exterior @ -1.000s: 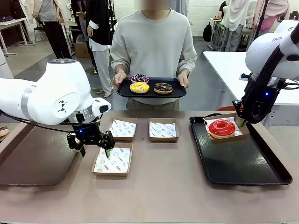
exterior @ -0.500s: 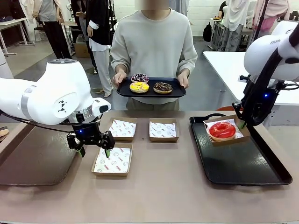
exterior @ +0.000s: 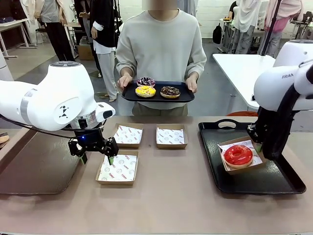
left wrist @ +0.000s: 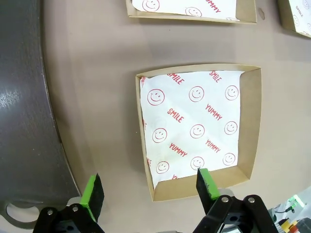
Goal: Individually package the donuts and arrange them on the tray.
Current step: Place the picked Paper togo box on the Handle tray while simultaneously picking up another Paper togo box from the table with the other hand.
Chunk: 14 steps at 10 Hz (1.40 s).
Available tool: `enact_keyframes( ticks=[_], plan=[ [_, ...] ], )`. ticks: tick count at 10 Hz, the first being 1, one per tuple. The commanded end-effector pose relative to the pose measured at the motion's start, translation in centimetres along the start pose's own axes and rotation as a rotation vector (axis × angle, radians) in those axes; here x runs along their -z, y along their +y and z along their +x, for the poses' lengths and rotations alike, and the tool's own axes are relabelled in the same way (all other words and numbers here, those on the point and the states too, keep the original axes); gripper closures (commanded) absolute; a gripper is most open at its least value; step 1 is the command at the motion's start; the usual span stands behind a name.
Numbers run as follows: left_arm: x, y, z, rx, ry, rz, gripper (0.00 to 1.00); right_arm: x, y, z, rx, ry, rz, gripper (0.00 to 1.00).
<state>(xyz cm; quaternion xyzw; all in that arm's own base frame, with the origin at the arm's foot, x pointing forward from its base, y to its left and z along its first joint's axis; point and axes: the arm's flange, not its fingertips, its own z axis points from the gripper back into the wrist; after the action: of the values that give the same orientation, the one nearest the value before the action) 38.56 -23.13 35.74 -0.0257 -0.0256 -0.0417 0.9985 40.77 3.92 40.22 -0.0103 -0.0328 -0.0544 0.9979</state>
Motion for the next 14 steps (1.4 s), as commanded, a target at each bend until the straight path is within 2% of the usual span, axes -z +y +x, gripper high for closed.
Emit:
enact_keyframes(
  ticks=[1, 4, 9, 14],
  plan=[
    [0.6, -0.8, -0.3, -0.037, -0.016, 0.047, 0.00, 0.6, -0.1, -1.2, 0.029, -0.040, -0.006, 0.99],
    [1.4, -1.0, -0.1, -0.047, -0.045, 0.047, 0.00, 1.6, 0.1, -0.9, 0.027, -0.050, 0.014, 0.99],
    [3.8, -0.9, 1.0, -0.051, -0.009, 0.040, 0.00, 2.3, 0.5, 0.2, 0.030, -0.035, 0.021, 0.99],
    [4.4, -0.6, 1.7, -0.076, 0.004, 0.031, 0.00, 2.5, 0.7, 0.6, 0.034, -0.026, 0.021, 0.99]
  ],
)
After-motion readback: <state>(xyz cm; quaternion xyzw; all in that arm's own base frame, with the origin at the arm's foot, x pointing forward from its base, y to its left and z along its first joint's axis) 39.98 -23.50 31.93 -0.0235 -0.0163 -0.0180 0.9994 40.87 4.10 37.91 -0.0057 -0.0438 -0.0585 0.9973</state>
